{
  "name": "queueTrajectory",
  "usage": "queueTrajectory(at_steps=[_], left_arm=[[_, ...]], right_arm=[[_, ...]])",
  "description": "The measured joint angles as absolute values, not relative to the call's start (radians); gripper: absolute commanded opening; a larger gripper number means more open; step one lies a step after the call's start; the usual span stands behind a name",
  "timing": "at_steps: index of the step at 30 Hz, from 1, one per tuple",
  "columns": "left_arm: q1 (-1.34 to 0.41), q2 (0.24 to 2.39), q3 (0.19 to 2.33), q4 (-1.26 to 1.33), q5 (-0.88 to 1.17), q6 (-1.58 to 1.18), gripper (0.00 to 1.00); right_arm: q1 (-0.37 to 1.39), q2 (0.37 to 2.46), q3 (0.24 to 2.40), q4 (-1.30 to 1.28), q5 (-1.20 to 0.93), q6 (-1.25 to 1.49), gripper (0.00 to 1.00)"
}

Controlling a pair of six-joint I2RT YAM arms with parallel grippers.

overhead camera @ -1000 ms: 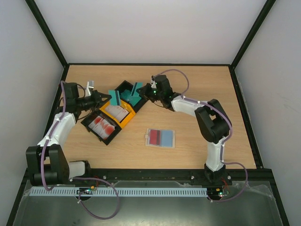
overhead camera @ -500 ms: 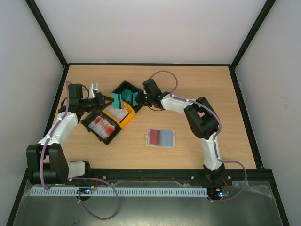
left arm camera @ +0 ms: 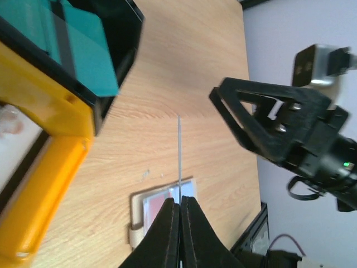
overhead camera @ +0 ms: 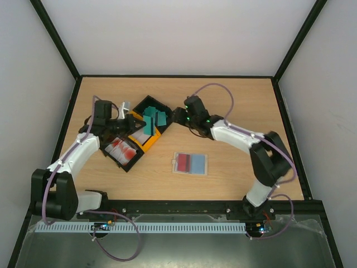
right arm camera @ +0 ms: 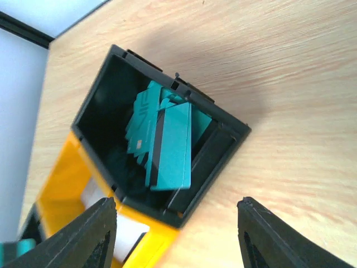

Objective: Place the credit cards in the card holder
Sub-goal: Place the credit card in the storage box, then insert the credit card into the card holder.

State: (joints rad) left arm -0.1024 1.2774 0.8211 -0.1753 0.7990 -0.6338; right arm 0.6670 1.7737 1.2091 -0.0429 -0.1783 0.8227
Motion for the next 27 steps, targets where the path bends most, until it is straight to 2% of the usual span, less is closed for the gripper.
queueTrajectory(at_steps=[8, 13, 17, 21, 24, 27], left_arm=[[-0.332, 1.275, 0.818, -0.14, 0.711, -0.676, 0.02], [-0.502, 1.239, 0.753, -0.023, 0.665, -0.767, 0.03], [-0.617, 1.217, 0.711, 0.088, 0.655, -0.855, 0.03], [-0.67, 1.177, 0.686, 0.182, 0.649, -0.934, 0.02], [-0.693, 1.153, 0.674, 0.254, 0.649, -0.987, 0.02], [-0.705, 1.132, 0.659, 0.332, 0.649, -1.04, 0.03]], right_arm=[[0.666, 1.326, 0.822, 0.067, -0.257, 0.84, 0.68], [0.665, 1.007, 0.587, 0.151, -0.382, 0.9, 0.68], [0.666, 0.84, 0.42, 0.285, -0.506, 1.01, 0.66], [0.667, 0.739, 0.368, 0.298, -0.541, 1.07, 0.66], [0.667, 0.729, 0.372, 0.303, -0.566, 1.084, 0.6], [0.667, 0.757, 0.371, 0.331, -0.601, 1.11, 0.45]])
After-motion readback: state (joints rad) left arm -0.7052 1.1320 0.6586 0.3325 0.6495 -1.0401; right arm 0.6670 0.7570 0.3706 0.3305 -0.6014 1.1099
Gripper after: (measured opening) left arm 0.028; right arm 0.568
